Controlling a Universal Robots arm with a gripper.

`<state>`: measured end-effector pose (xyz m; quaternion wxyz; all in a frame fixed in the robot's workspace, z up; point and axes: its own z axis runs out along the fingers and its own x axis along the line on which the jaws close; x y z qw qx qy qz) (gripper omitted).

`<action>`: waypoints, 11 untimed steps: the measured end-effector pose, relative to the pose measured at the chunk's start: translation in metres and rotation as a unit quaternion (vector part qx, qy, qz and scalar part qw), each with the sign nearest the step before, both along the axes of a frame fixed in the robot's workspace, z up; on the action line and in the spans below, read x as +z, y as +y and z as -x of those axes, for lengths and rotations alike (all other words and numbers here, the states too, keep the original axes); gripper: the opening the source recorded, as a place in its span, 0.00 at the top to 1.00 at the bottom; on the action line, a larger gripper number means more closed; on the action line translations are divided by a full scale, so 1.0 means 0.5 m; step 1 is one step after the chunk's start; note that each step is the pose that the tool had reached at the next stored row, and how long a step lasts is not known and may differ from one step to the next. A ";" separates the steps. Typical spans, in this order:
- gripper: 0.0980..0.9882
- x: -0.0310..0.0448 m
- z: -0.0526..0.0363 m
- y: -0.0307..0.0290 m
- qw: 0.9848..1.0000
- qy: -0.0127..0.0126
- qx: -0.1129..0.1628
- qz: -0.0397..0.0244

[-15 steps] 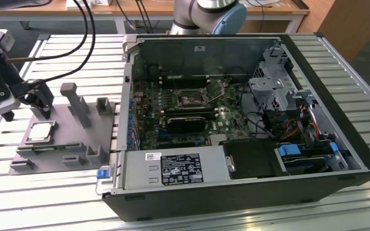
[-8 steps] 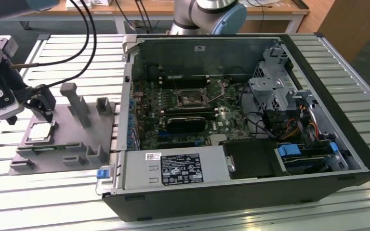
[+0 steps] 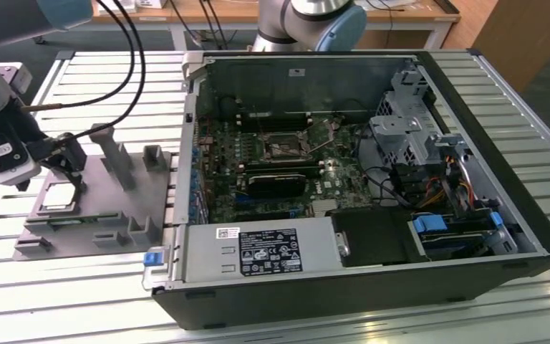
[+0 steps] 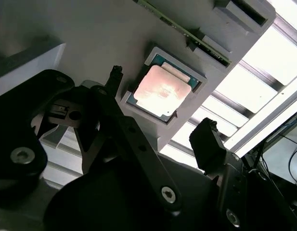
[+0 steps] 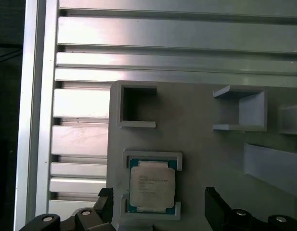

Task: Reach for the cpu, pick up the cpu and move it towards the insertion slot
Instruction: 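Pick up the cpu and move it towards the insertion slot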

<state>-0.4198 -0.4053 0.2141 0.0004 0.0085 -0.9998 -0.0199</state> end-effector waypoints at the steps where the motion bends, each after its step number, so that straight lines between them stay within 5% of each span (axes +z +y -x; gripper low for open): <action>1: 0.17 -0.004 0.000 0.000 1.000 0.000 0.000 0.000; 11: 0.17 -0.037 0.005 0.000 1.000 0.000 0.000 -0.005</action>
